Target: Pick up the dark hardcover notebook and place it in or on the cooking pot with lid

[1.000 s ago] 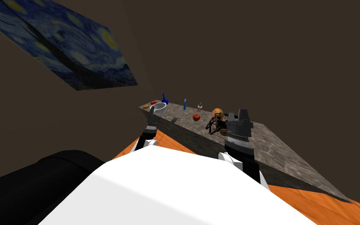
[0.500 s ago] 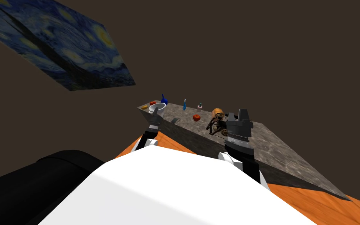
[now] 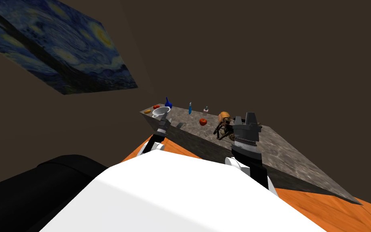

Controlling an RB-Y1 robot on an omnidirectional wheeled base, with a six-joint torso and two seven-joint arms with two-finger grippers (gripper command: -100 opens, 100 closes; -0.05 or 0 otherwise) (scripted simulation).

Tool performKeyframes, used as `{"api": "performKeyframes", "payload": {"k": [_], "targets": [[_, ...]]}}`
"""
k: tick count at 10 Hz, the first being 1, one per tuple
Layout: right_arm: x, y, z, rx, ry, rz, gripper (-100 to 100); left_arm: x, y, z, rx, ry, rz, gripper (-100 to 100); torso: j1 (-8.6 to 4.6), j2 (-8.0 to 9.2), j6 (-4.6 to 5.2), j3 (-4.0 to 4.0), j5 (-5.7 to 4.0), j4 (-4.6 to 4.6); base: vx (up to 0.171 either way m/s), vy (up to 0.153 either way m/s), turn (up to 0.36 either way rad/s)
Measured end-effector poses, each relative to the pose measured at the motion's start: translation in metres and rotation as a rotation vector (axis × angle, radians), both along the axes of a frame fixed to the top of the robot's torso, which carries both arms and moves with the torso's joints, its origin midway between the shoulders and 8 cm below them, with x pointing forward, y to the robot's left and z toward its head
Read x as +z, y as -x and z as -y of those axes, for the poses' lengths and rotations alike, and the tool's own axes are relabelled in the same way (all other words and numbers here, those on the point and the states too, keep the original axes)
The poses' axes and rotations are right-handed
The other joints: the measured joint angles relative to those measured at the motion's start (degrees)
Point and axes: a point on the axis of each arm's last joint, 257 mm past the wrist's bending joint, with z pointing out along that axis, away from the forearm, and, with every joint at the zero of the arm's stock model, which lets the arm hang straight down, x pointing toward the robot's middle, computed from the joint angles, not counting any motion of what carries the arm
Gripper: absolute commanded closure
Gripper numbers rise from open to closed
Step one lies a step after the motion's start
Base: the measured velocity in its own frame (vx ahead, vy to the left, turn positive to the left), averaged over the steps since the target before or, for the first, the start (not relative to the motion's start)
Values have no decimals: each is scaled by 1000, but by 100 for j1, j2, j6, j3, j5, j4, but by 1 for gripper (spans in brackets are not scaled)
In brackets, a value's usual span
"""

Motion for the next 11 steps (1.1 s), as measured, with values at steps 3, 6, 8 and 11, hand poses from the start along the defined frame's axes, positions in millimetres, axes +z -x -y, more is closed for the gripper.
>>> {"api": "performKeyframes", "payload": {"k": [3,6,8,11], "targets": [[0,0,0,0,0,0,0,-18,-7,10,-21,-8,-74,-100,4,-2,-1,-1,1,0,28,39,-52],[0,0,0,0,0,0,0,-36,-14,21,-38,-19,-141,-100,3,-2,0,-1,0,-1,22,32,-36],[0,0,0,0,0,0,0,-48,-16,29,-49,-26,-184,-100,-1,0,0,0,0,0,20,26,-35],[0,0,0,0,0,0,0,-65,-19,35,-62,-40,-247,-100,1,1,-1,0,0,0,20,35,-46]]}}
